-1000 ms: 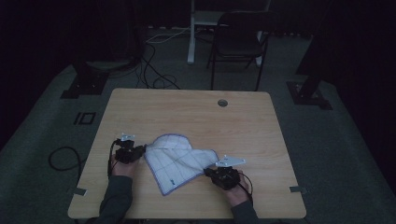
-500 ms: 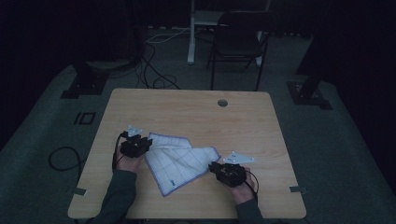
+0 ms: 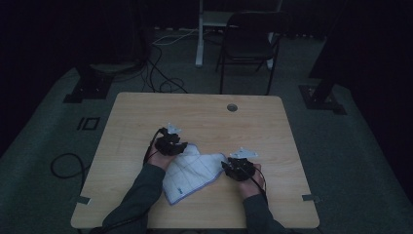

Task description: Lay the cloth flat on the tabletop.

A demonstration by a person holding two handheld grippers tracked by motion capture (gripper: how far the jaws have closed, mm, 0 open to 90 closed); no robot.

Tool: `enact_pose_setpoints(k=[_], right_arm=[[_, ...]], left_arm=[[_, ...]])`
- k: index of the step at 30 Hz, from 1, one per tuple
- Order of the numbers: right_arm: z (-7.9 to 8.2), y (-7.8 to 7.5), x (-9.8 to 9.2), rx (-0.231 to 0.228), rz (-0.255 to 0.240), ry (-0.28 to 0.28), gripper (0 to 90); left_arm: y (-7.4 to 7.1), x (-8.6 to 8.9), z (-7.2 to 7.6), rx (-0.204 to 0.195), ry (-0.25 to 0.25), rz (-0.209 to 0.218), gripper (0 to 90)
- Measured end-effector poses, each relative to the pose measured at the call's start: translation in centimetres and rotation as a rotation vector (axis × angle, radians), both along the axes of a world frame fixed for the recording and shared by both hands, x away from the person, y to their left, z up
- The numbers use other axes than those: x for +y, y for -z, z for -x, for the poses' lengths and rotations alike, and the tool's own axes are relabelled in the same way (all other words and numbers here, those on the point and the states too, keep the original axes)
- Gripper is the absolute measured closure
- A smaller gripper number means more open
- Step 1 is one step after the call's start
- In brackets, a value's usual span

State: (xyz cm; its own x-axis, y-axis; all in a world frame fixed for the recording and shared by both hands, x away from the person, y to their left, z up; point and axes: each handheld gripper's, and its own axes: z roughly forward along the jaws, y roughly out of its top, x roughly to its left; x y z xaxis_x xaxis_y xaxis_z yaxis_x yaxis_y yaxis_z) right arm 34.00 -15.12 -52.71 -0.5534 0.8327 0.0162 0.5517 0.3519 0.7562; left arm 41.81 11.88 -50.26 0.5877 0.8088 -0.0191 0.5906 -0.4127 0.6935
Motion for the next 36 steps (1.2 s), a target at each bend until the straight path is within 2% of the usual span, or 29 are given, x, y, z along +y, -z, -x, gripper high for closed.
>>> enact_pose_setpoints(k=[1,3,5,7,9,13,17,21,23,25,28,29,33,36], right_arm=[[0.0,0.0,0.0,0.000,0.000,0.000,64.5],[-0.5,0.6,0.3,0.014,0.016,0.001,64.9],[-0.7,0.9,0.5,0.023,0.028,-0.005,70.0],[-0.8,1.1,0.6,0.033,0.028,-0.013,70.5],[-0.9,1.3,0.7,0.035,0.034,-0.015,69.9],[-0.9,1.3,0.6,0.042,0.025,-0.018,69.5],[-0.9,1.4,0.7,0.035,0.038,-0.018,68.2],[-0.8,1.4,0.8,0.024,0.053,-0.004,66.5],[-0.8,1.4,0.8,0.031,0.048,-0.006,66.8],[-0.9,1.4,0.6,0.038,0.038,-0.010,69.3],[-1.0,1.3,0.3,0.052,0.029,-0.002,81.1],[-1.0,1.3,0.1,0.062,0.017,-0.006,85.3],[-0.9,1.3,-0.5,0.087,-0.026,-0.009,88.1],[-0.3,1.4,-0.7,0.070,-0.033,-0.009,88.5]], left_arm=[[0.0,0.0,0.0,0.000,0.000,0.000,55.3],[0.3,-1.3,-0.4,0.012,0.036,-0.010,54.7],[0.4,-2.2,-0.7,0.016,0.060,-0.013,53.7],[0.6,-2.8,-0.9,0.031,0.069,-0.018,52.2],[1.0,-3.4,-1.1,0.044,0.068,-0.024,52.1],[1.8,-4.4,-1.2,0.064,0.066,-0.066,49.8],[2.5,-4.4,-1.0,0.063,0.052,-0.091,48.7],[2.5,-4.6,-0.8,0.058,0.043,-0.105,49.0],[2.4,-4.6,-0.7,0.059,0.044,-0.108,53.0],[2.3,-4.4,-0.6,0.056,0.039,-0.115,68.2],[2.2,-4.0,-0.5,0.066,0.041,-0.117,80.3],[2.2,-3.9,-0.5,0.065,0.042,-0.117,82.5],[1.6,-3.7,-0.5,0.052,0.038,-0.114,84.8],[0.7,-3.3,-0.5,0.028,0.027,-0.094,85.2]])
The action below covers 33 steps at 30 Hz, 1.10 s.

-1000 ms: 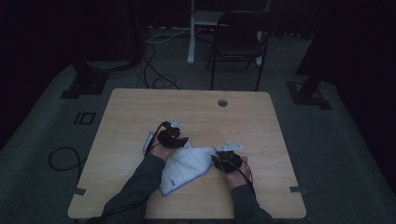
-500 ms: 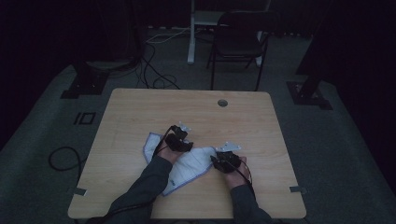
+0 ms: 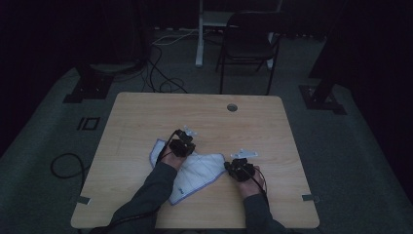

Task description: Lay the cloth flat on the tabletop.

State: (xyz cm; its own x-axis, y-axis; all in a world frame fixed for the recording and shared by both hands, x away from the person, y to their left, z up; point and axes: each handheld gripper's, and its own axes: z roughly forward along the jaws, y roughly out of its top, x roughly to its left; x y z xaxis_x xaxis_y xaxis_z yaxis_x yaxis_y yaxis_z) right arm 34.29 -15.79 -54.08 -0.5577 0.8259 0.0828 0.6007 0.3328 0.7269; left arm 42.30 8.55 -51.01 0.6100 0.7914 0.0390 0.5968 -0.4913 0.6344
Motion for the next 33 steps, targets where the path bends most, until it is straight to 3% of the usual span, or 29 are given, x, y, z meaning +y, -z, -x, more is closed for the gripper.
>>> enact_pose_setpoints(k=[10,14,17,20,24,33], right_arm=[[0.9,-1.0,-0.9,-0.034,0.002,0.011,88.6],[1.0,-1.0,-1.2,-0.033,0.016,0.020,88.6],[1.0,-1.0,-1.5,-0.027,0.011,0.036,88.6],[1.0,-1.0,-1.7,-0.025,0.015,0.040,88.6],[0.9,-0.9,-1.8,-0.023,0.015,0.041,88.5],[0.9,-0.9,-1.8,-0.024,0.024,0.039,88.4]], left_arm=[[-4.0,2.5,0.5,-0.125,-0.096,0.102,85.7],[-5.3,3.8,0.9,-0.155,-0.127,0.155,85.7],[-5.9,4.1,1.9,-0.169,-0.120,0.189,85.7],[-5.7,4.0,3.5,-0.164,-0.097,0.220,85.6],[-4.2,3.3,6.0,-0.147,-0.064,0.239,85.4],[-0.8,3.5,10.5,-0.088,-0.052,0.234,83.5]])
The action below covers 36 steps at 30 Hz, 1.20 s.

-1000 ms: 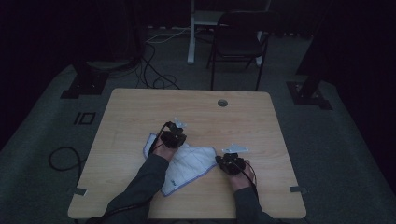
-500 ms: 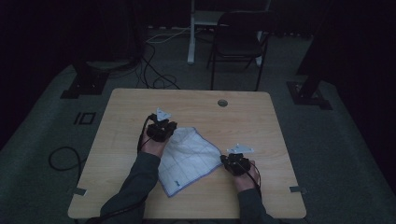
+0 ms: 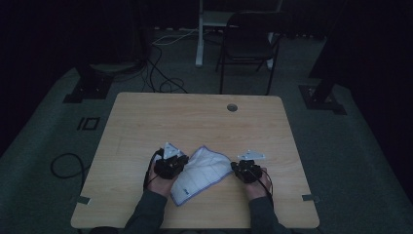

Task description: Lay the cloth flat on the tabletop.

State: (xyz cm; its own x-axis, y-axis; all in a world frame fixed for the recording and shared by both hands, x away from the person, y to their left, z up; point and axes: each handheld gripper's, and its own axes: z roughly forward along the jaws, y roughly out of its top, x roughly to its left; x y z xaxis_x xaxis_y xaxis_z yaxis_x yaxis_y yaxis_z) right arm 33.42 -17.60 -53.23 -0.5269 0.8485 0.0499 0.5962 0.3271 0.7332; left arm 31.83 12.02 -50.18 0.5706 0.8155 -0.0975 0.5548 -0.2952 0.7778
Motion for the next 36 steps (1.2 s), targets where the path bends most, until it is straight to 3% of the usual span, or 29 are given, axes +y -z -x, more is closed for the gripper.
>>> enact_pose_setpoints(k=[5,9,16,20,23,27,29,36], right_arm=[[0.0,0.0,0.0,-0.002,0.009,0.003,88.4],[0.0,0.0,0.0,-0.001,0.019,0.006,88.4],[-0.1,0.1,-0.1,-0.004,0.038,0.011,88.4],[-0.1,0.2,-0.3,-0.008,0.048,0.025,88.3],[-0.2,0.2,-0.5,-0.007,0.048,0.030,88.2],[-0.1,0.2,-0.5,-0.007,0.048,0.027,88.0],[-0.2,0.3,-0.6,-0.005,0.042,0.026,87.9],[-0.2,0.4,-0.6,-0.002,0.043,0.022,87.9]], left_arm=[[2.3,0.0,2.2,0.062,0.030,-0.031,77.2],[2.8,0.5,3.3,0.067,0.026,-0.015,72.4],[2.3,1.2,4.6,0.049,0.033,-0.065,69.2],[1.0,0.7,5.0,-0.003,0.068,-0.087,68.8],[0.1,0.4,4.5,-0.030,0.077,-0.084,68.8],[-0.5,-0.3,2.7,-0.037,0.084,-0.089,67.3],[-0.4,-0.7,1.7,-0.043,0.076,-0.106,64.9],[0.6,-1.1,-0.9,-0.014,0.070,-0.095,58.4]])
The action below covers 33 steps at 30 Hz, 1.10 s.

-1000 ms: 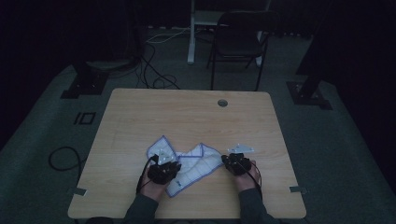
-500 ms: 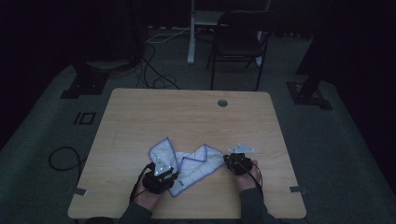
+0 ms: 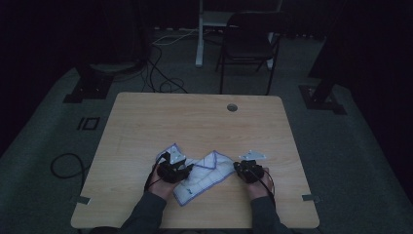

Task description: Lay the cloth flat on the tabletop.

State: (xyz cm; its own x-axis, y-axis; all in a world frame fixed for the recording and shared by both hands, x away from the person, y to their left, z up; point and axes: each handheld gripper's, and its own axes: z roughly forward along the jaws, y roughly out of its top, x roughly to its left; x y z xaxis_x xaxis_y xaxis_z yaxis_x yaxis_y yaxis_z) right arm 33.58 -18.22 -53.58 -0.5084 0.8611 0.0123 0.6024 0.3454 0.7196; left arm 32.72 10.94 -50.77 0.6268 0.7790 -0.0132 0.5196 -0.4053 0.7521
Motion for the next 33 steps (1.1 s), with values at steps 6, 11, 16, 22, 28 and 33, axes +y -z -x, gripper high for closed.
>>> enact_pose_setpoints(k=[6,11,16,22,28,33], right_arm=[[0.0,0.1,0.0,0.003,-0.001,-0.001,87.8],[0.0,0.1,0.0,0.004,0.002,-0.003,87.8],[0.0,0.1,-0.1,0.005,-0.002,-0.003,87.8],[0.0,0.1,-0.2,0.005,0.000,-0.002,87.8],[0.0,0.1,-0.3,0.007,-0.001,0.004,87.8],[0.0,0.0,-0.6,0.007,0.001,0.009,87.8]], left_arm=[[0.3,-0.5,-0.7,0.012,0.027,0.024,53.6],[0.8,-1.2,-1.2,0.042,0.070,0.009,52.4],[1.3,-1.8,-1.3,0.069,0.089,-0.017,54.9],[0.4,-1.7,-0.9,0.035,0.104,-0.023,84.0],[-0.5,-1.7,-1.1,0.010,0.122,-0.026,88.3],[-1.0,-1.6,-1.8,-0.007,0.104,-0.021,88.5]])
